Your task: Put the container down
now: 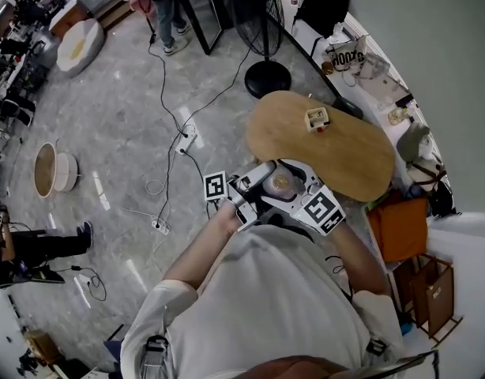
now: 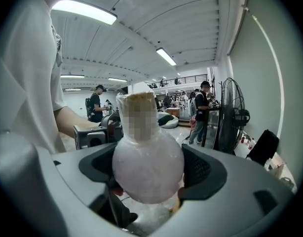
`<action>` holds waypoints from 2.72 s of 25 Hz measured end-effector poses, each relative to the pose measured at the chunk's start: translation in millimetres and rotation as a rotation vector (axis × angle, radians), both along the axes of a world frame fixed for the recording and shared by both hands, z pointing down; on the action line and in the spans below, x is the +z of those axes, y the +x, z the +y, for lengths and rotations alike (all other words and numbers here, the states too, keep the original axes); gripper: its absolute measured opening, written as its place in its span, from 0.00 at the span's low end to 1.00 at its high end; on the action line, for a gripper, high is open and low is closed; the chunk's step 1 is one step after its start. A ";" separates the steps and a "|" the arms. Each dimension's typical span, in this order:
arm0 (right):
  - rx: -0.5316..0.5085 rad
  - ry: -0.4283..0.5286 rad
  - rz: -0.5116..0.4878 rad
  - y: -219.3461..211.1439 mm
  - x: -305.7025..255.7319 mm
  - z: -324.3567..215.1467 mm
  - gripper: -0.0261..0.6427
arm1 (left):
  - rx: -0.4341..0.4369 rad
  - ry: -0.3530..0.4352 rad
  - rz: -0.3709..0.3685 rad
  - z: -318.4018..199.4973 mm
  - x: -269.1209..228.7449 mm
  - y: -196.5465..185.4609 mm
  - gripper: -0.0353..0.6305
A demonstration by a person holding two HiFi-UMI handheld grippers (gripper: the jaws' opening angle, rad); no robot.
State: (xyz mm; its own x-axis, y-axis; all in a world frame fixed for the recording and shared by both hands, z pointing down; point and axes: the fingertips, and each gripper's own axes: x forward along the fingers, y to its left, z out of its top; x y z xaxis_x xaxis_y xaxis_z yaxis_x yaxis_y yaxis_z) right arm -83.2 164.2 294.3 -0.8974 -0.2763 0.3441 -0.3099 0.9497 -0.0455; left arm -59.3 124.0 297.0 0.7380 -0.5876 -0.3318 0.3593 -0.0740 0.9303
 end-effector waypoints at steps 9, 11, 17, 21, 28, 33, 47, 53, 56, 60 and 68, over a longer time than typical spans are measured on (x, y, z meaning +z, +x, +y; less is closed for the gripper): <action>0.046 -0.059 0.003 -26.5 24.0 -57.3 0.63 | 0.052 -0.048 0.001 -56.1 23.8 -23.4 0.51; 0.066 -0.062 -0.003 -34.6 28.9 -75.2 0.63 | 0.075 -0.062 0.004 -73.7 29.9 -30.6 0.51; 0.144 -0.074 0.001 -51.3 49.1 -138.7 0.63 | 0.159 -0.080 0.010 -134.7 50.0 -44.0 0.51; 0.188 -0.105 0.005 -57.5 67.5 -172.5 0.63 | 0.236 -0.092 0.018 -166.7 69.2 -48.0 0.51; 0.267 -0.162 -0.003 -59.2 102.1 -213.2 0.63 | 0.349 -0.125 0.017 -203.9 103.6 -46.3 0.51; 0.306 -0.206 0.011 -55.9 136.4 -260.6 0.63 | 0.389 -0.184 0.027 -249.0 137.7 -42.5 0.51; 0.273 -0.275 0.003 -0.7 234.9 -292.0 0.63 | 0.324 -0.213 -0.098 -275.8 236.4 -0.7 0.51; 0.233 -0.354 -0.057 18.4 291.0 -312.0 0.63 | 0.246 -0.258 -0.089 -294.8 295.2 17.8 0.51; 0.210 -0.376 -0.068 26.7 320.4 -321.3 0.63 | 0.204 -0.285 -0.087 -304.5 327.1 24.1 0.51; 0.187 -0.410 -0.094 32.8 361.5 -333.0 0.63 | 0.150 -0.311 -0.097 -318.5 370.6 26.8 0.51; 0.196 -0.484 -0.111 39.0 446.1 -341.2 0.63 | 0.085 -0.367 -0.128 -324.4 453.8 21.2 0.51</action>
